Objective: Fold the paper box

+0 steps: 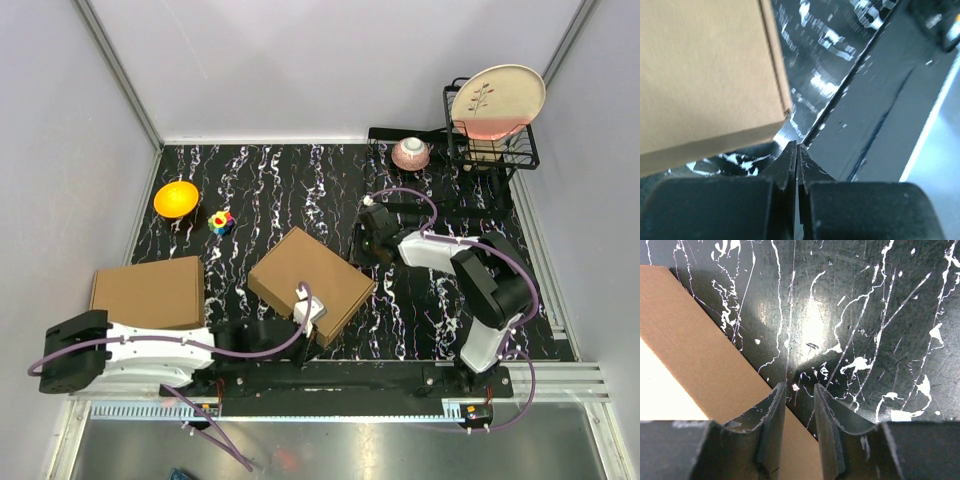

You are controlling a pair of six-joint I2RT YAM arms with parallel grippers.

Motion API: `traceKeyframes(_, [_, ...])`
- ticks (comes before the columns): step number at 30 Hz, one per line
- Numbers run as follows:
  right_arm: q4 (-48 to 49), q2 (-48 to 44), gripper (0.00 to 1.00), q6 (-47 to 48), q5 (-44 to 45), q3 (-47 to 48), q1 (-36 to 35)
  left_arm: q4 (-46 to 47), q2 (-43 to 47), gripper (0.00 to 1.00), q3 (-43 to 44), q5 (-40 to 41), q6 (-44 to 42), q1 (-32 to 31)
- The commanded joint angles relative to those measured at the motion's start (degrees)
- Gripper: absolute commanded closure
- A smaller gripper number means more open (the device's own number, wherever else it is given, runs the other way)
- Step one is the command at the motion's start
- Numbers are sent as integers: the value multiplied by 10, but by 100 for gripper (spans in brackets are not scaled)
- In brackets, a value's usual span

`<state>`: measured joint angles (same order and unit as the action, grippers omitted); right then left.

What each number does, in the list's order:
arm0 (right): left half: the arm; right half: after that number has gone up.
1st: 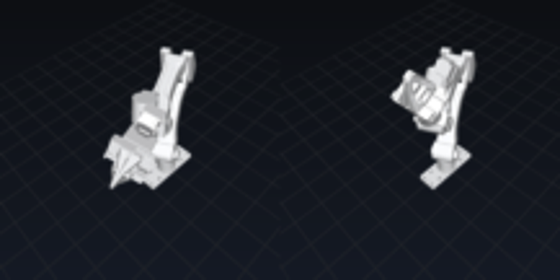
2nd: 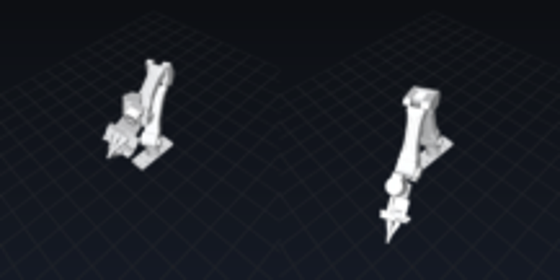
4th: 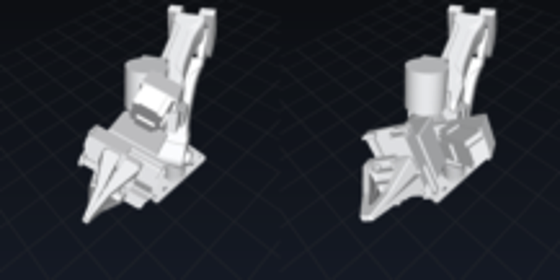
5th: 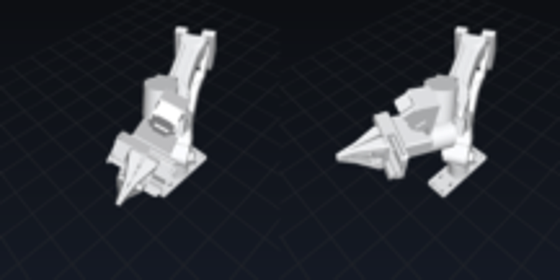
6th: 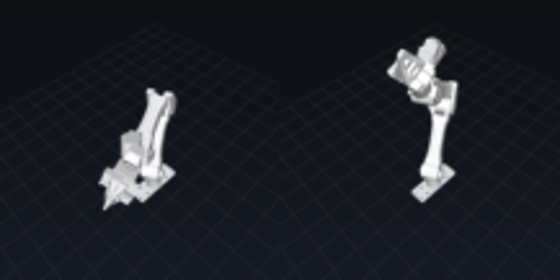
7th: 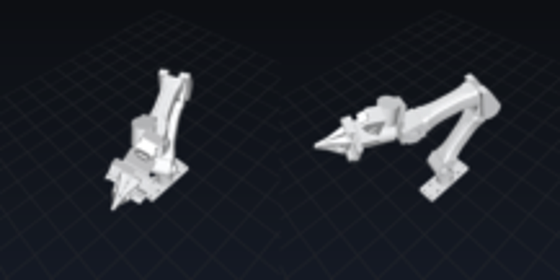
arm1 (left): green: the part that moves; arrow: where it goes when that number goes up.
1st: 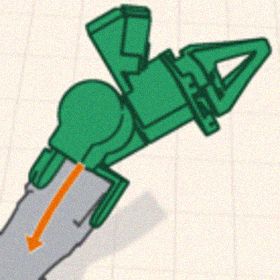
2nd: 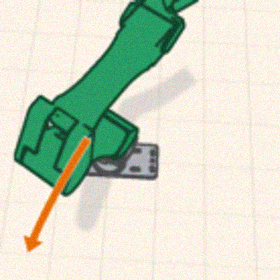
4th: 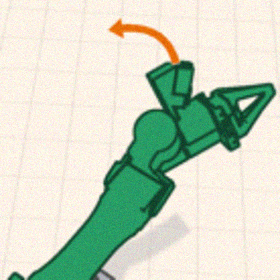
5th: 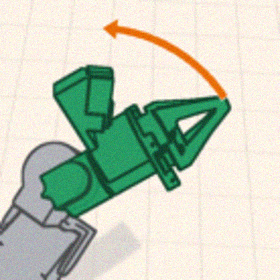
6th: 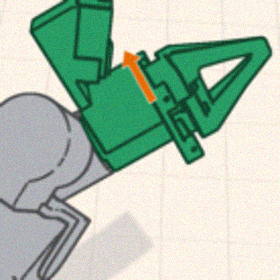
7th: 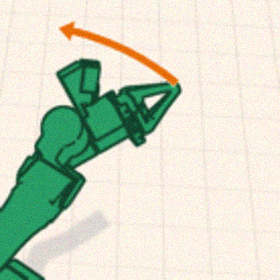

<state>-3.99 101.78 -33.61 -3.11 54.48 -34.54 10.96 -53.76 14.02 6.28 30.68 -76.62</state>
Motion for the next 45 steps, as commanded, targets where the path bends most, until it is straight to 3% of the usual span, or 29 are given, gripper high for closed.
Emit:
traceKeyframes(1, [-97, 45, 64, 18, -2, -10, -3, -97, -56, 100, 47, -38, 14, -3])
traceKeyframes(6, [-96, 46, 64, 19, -7, -6, -3, -92, -80, 100, 37, 3, 61, -6])
traceKeyframes(12, [-92, 44, 64, 20, -15, -7, -3, 59, -92, 100, -50, 132, 157, -6])
traceKeyframes(25, [-79, 40, 71, -5, -32, -40, -27, 247, -238, 100, -37, 176, 128, -6])
traceKeyframes(30, [-64, 40, 76, -34, -34, -69, -68, 279, -265, 100, -42, 207, 137, -5])
traceKeyframes(45, [-32, 43, 79, -103, -29, -117, -134, 320, -288, 100, -45, 293, 139, -2])
